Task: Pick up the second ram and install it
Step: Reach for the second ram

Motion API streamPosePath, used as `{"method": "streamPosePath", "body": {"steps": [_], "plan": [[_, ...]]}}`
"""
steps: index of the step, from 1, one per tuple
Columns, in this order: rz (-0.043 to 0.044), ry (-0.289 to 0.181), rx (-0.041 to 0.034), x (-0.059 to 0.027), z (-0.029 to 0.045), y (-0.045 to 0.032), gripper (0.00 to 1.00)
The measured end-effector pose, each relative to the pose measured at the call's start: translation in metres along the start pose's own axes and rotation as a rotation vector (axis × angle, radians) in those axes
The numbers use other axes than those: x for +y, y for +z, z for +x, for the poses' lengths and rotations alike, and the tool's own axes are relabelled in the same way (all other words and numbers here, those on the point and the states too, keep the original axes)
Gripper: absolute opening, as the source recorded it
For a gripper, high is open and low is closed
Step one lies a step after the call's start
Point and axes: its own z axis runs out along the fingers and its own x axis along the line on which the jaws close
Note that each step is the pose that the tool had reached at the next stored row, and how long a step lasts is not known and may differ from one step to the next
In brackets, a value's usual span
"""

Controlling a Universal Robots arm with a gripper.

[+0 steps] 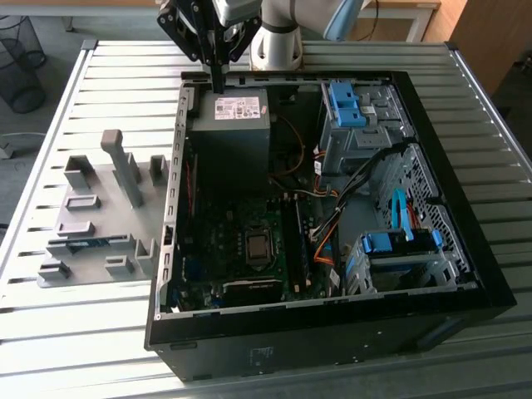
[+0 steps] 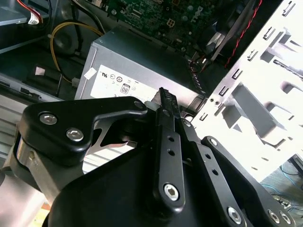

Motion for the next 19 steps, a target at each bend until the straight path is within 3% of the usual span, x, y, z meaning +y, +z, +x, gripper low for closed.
{"method": "streamPosePath", "body": {"steps": [19], "plan": [[0.0000, 0.000, 0.0000, -0.0006, 0.0070, 0.0005, 0.11]]}}
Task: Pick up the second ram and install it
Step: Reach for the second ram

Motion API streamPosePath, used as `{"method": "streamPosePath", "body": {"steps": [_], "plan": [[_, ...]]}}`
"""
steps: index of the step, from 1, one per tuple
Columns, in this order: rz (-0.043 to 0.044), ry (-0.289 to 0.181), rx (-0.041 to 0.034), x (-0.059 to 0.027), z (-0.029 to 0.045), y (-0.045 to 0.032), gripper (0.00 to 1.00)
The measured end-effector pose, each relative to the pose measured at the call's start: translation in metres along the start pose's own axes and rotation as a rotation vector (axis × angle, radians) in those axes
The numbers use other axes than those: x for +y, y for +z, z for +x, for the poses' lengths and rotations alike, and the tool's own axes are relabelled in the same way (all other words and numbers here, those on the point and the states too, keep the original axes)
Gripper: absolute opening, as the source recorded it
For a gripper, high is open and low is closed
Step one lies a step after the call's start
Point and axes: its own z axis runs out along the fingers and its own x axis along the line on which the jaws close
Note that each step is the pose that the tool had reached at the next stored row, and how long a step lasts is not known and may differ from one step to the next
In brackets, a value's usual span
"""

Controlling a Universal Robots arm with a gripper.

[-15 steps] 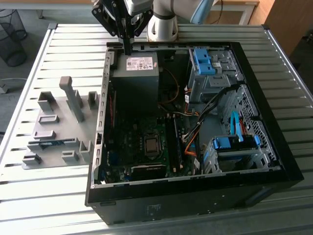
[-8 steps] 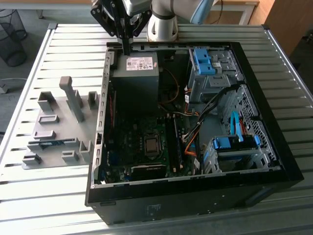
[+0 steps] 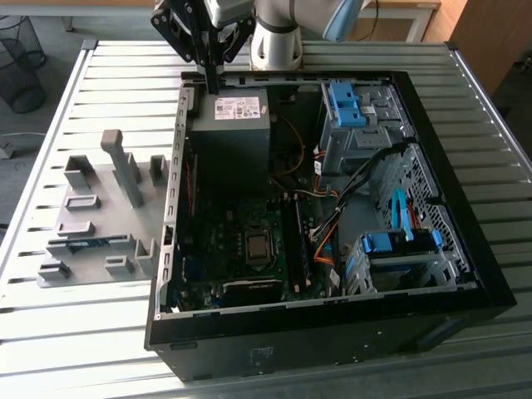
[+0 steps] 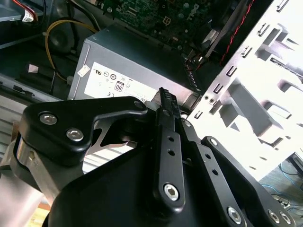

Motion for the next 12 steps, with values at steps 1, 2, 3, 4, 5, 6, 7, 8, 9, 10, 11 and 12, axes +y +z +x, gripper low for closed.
{"method": "streamPosePath", "body": {"steps": [1, 2, 3, 4, 5, 6, 7, 8, 9, 10, 11, 12], "plan": [[0.0000, 0.000, 0.0000, 0.0000, 0.0005, 0.0000, 0.11], [0.0000, 0.000, 0.0000, -0.0001, 0.0011, 0.0000, 0.11], [0.0000, 0.000, 0.0000, -0.0001, 0.0015, 0.0001, 0.11], [0.0000, 0.000, 0.0000, -0.0001, 0.0019, 0.0001, 0.11], [-0.0001, 0.000, 0.0000, -0.0002, 0.0023, 0.0002, 0.11], [0.0000, 0.000, 0.0000, -0.0002, 0.0028, 0.0002, 0.11], [0.0000, 0.000, 0.0000, -0.0002, 0.0032, 0.0003, 0.11], [0.0000, 0.000, 0.0000, -0.0003, 0.0037, 0.0003, 0.11], [0.0000, 0.000, 0.0000, -0.0003, 0.0041, 0.0003, 0.11], [0.0000, 0.000, 0.0000, -0.0004, 0.0046, 0.0004, 0.11], [0.0000, 0.000, 0.0000, -0.0004, 0.0051, 0.0005, 0.11], [0.0000, 0.000, 0.0000, -0.0004, 0.0055, 0.0005, 0.11]]}}
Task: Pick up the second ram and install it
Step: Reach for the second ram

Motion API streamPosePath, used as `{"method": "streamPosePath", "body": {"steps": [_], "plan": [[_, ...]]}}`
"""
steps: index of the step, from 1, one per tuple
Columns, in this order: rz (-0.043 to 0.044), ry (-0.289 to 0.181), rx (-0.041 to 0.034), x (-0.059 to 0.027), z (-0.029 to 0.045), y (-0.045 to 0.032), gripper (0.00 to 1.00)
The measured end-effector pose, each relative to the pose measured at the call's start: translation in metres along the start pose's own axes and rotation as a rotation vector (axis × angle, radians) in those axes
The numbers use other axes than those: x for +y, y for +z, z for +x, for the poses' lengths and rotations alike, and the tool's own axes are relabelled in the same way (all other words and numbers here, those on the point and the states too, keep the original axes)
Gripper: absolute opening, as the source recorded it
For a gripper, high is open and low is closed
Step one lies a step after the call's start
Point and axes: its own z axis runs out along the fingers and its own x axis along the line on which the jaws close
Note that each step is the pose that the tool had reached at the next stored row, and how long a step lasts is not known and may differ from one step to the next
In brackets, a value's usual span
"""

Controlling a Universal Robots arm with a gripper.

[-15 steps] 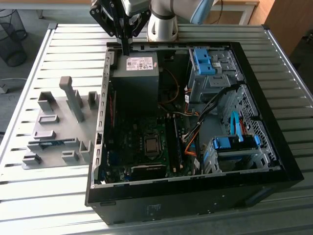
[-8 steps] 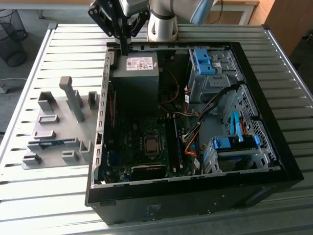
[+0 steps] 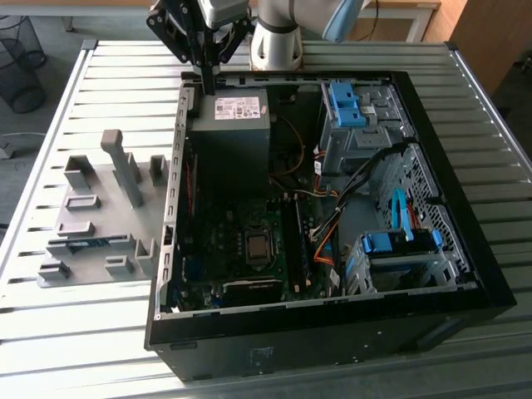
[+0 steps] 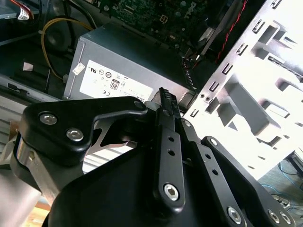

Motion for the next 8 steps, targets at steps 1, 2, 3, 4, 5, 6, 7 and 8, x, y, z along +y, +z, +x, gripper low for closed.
{"method": "streamPosePath", "body": {"steps": [1, 2, 3, 4, 5, 6, 7, 8], "plan": [[-0.0001, 0.000, 0.0000, 0.0000, 0.0004, 0.0001, 0.11], [-0.0001, 0.000, 0.0000, -0.0001, 0.0008, 0.0002, 0.11], [0.0000, 0.000, 0.0000, -0.0001, 0.0011, 0.0002, 0.11], [0.0000, 0.000, 0.0000, -0.0001, 0.0015, 0.0002, 0.11], [0.0000, 0.000, 0.0000, -0.0002, 0.0018, 0.0003, 0.11], [0.0000, 0.000, 0.0000, -0.0002, 0.0021, 0.0003, 0.11], [0.0000, 0.000, 0.0000, -0.0002, 0.0024, 0.0004, 0.11], [0.0000, 0.000, 0.0000, -0.0002, 0.0027, 0.0004, 0.11]]}}
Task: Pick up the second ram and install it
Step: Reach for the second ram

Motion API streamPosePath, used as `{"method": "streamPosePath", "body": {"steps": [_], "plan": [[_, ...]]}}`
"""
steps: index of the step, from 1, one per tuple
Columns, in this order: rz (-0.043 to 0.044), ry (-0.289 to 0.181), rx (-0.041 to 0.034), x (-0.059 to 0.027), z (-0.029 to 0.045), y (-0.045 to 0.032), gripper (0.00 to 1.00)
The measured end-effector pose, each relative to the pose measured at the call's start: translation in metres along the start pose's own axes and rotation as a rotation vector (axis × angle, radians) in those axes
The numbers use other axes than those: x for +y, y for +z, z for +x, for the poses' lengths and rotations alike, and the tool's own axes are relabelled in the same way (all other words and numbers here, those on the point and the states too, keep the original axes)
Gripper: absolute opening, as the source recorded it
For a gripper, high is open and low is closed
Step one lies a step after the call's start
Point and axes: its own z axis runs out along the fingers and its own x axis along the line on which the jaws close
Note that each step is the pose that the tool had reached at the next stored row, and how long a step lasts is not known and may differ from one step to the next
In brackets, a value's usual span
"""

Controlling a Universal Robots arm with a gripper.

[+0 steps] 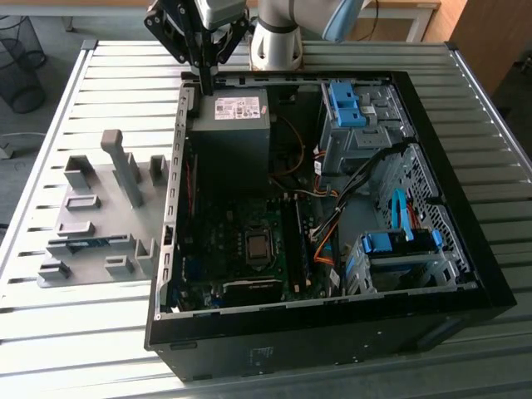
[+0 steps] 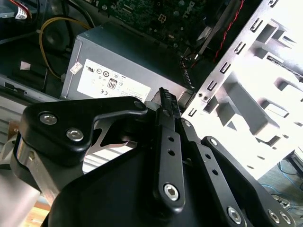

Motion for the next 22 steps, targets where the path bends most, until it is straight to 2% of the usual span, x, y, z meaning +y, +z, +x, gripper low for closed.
{"method": "streamPosePath", "body": {"steps": [22], "plan": [[0.0000, 0.000, 0.0000, -0.0007, 0.0082, 0.0011, 0.11]]}}
